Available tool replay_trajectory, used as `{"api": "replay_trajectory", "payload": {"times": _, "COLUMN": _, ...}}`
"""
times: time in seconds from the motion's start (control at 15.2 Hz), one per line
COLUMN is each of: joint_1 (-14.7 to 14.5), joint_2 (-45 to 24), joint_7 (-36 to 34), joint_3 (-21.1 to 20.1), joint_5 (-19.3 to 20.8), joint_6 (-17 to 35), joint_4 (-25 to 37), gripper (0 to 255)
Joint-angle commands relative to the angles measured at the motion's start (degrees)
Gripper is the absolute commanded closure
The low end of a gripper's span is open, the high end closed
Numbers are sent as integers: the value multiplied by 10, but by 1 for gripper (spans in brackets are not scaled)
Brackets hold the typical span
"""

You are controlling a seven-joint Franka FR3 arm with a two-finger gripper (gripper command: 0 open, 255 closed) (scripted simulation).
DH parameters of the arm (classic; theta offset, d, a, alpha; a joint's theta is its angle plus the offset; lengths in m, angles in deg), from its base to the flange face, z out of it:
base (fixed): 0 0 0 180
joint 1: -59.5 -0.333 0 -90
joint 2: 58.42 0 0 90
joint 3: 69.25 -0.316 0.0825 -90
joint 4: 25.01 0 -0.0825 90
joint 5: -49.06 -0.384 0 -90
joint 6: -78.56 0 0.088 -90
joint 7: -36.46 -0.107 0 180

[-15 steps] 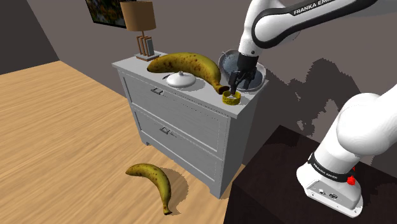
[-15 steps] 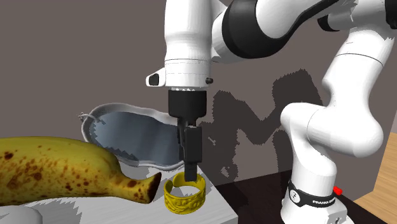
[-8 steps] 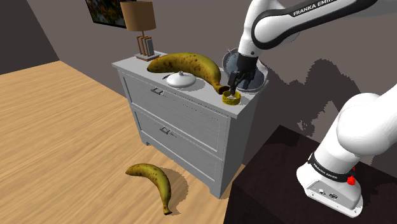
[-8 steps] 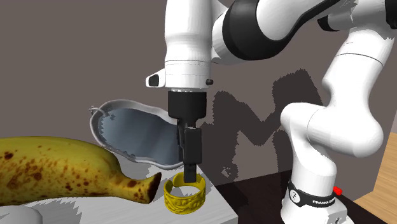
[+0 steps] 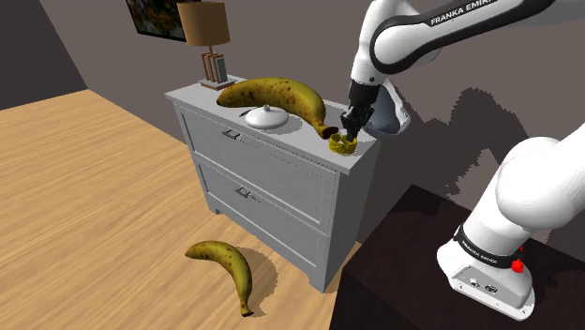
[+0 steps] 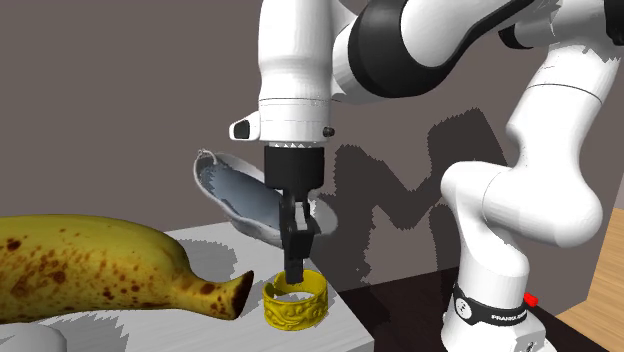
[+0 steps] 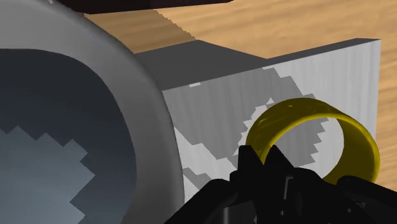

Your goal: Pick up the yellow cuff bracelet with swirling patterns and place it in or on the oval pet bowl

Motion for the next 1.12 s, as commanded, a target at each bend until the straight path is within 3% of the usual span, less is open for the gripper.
{"api": "replay_trajectory", "payload": {"times": 0.0, "joint_1": 0, "joint_2": 0, "joint_7": 0, "joint_3": 0, "joint_5": 0, "joint_6": 0, "joint_4": 0, "gripper": 255}}
{"api": "replay_trajectory", "payload": {"times": 1.06, "joint_1": 2, "joint_2": 25, "joint_7": -11, "joint_3": 1, "joint_5": 6, "joint_6": -114, "joint_4": 89, "gripper": 255}}
